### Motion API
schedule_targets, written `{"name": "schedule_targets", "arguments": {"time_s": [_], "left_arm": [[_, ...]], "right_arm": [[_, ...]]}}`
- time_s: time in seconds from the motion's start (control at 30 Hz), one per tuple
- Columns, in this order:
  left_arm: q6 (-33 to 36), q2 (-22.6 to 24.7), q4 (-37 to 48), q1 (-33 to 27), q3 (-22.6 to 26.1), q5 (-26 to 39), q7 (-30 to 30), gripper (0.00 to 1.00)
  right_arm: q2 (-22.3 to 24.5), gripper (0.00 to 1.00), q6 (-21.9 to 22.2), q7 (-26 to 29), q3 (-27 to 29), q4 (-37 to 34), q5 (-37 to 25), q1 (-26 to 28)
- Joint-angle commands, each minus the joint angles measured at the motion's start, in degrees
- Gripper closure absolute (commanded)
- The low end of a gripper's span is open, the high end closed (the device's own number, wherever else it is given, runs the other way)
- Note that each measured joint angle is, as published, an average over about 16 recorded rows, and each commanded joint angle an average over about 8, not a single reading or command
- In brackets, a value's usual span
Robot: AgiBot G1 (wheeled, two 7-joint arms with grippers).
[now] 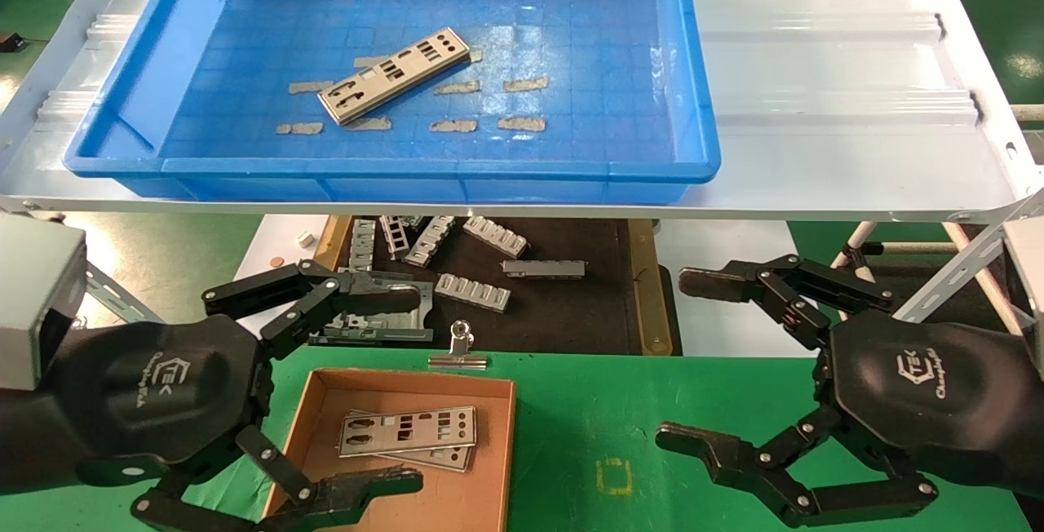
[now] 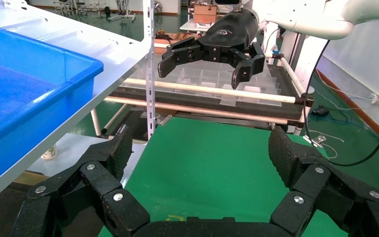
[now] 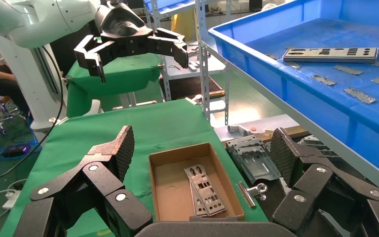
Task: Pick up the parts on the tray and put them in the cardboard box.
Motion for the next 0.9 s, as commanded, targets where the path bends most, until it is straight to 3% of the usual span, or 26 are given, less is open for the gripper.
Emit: {"name": "schedule_targets", "arguments": {"time_s": [0.03,0.9], "left_arm": [[-0.01,0.01,0.01,-0.01,0.01,0.01,0.01,0.0],[-0.05,0.01,0.04,-0.04,0.08,0.05,0.03,0.0]], "right_arm": [[0.0,0.0,0.0,0.0,0.0,0.0,0.0,0.0],[0.0,0.0,0.0,0.0,0.0,0.0,0.0,0.0]]}}
